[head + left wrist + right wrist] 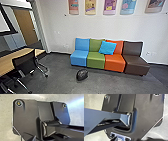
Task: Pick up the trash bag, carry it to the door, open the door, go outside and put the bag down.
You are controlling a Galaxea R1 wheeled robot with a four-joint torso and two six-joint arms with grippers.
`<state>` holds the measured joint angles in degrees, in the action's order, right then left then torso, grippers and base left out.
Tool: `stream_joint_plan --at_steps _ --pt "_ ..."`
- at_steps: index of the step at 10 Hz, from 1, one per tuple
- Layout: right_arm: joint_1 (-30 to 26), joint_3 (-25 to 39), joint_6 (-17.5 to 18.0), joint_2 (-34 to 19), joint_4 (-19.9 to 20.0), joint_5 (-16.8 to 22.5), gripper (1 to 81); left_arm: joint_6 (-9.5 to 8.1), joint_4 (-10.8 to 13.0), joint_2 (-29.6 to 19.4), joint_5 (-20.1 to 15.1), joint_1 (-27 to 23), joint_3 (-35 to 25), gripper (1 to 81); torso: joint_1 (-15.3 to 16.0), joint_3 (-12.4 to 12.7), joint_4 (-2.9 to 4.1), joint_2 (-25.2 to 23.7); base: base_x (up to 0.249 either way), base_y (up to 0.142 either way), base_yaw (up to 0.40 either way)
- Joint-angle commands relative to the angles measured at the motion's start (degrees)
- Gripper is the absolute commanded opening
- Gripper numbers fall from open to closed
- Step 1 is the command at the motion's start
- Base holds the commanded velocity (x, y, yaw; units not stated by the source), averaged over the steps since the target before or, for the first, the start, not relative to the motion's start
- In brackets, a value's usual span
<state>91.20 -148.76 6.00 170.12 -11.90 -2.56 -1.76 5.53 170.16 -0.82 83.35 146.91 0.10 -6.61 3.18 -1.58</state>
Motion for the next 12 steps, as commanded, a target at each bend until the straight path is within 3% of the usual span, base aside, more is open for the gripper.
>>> stream_joint_plan --at_steps 1,12 --pt "-1.67 0.06 -0.11 -0.11 -0.32 3.09 81.1 -0.09 -0.35 0.01 -3.14 -2.62 -0.48 81.1 0.00 0.00 0.00 0.00 0.096 0.000 0.000" --pt "-1.32 -0.20 0.07 -0.37 0.21 3.09 81.1 -0.09 -0.44 -0.08 -3.14 -2.44 -0.22 81.1 0.00 0.00 0.00 0.00 0.095 0.000 0.000"
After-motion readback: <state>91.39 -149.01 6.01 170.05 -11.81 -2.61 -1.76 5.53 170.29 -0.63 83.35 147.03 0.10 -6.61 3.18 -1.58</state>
